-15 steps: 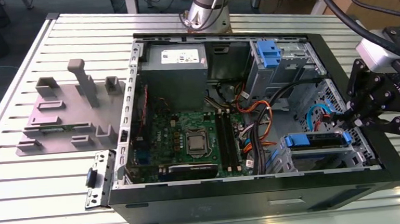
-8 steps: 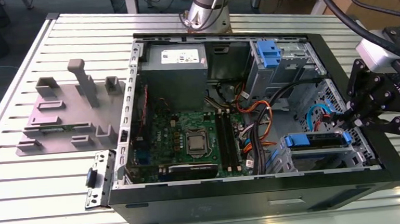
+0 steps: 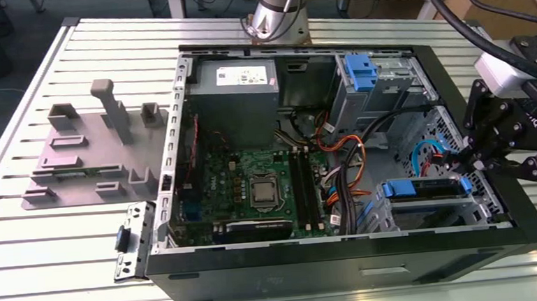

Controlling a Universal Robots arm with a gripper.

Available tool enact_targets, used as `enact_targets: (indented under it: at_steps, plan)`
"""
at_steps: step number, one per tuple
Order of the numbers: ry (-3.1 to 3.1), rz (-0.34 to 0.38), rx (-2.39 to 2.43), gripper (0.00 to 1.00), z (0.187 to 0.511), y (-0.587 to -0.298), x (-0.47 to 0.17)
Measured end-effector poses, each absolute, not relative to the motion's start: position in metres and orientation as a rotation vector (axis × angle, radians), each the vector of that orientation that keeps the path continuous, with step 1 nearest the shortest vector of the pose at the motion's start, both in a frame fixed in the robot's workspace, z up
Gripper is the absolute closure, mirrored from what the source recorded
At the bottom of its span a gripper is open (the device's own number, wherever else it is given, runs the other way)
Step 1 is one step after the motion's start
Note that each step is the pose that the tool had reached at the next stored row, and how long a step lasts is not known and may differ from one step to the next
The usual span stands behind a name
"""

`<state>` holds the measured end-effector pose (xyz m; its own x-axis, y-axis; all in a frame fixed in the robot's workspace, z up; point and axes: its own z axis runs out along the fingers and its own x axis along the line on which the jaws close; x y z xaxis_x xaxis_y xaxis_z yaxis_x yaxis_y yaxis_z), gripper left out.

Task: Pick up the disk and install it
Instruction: 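Insert the first disk wire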

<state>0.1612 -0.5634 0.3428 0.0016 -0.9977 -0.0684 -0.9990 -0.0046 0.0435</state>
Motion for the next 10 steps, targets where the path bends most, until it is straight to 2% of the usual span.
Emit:
enact_targets:
  at_steps: [10]
  plan:
    - [2.202, 0.123, -2.208, 0.82, 0.342, -0.567, 0.142]
